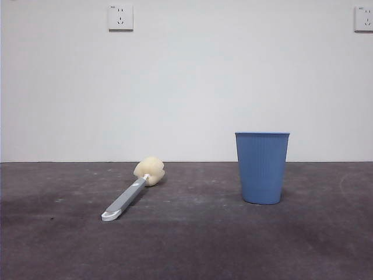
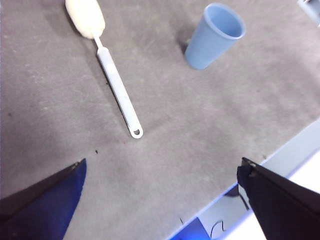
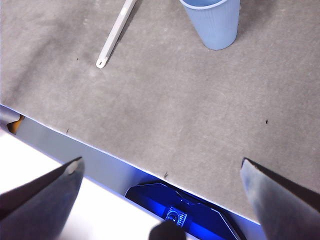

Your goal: Pick up the cup brush,pick up the cup,insert the brush into the cup,clean the cup,put the cup brush back,put the cup back to the fixed position on the table

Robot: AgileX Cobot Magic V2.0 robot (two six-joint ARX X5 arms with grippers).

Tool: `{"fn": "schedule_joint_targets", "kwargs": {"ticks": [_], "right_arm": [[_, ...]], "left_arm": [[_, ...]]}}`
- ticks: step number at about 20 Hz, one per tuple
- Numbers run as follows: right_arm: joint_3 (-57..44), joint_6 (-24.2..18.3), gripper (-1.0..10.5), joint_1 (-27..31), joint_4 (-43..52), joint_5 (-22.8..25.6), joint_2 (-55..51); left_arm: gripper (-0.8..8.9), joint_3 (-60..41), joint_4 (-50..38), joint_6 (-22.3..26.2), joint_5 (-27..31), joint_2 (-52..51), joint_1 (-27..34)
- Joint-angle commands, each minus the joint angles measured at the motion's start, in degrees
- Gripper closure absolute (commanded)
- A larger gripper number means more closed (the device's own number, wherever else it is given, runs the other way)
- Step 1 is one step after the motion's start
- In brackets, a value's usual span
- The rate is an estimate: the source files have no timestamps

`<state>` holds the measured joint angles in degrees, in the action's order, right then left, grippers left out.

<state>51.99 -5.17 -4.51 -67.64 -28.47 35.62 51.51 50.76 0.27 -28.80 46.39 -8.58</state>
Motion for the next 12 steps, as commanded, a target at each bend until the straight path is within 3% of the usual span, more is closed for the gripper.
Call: {"fn": "schedule_joint_targets", "kwargs": {"ticks": [1, 6, 12], "right_arm": [[0.20, 0.39, 3.2, -0.11, 0.35, -0.07, 0.02], [0.20, 0.83, 3.2, -0.11, 0.35, -0.04, 0.02], [0.20, 1.27, 3.2, -0.11, 0.37, 0.04, 0.02]], "left_arm": [[2.79, 0.33, -4.61, -4.70, 4.63, 4.87, -5.86], [2.81, 0.37, -15.54, -12.63, 22.45, 18.58, -19.06], [2.84, 0.83, -26.45, -16.70, 30.34, 35.80, -25.14]]}}
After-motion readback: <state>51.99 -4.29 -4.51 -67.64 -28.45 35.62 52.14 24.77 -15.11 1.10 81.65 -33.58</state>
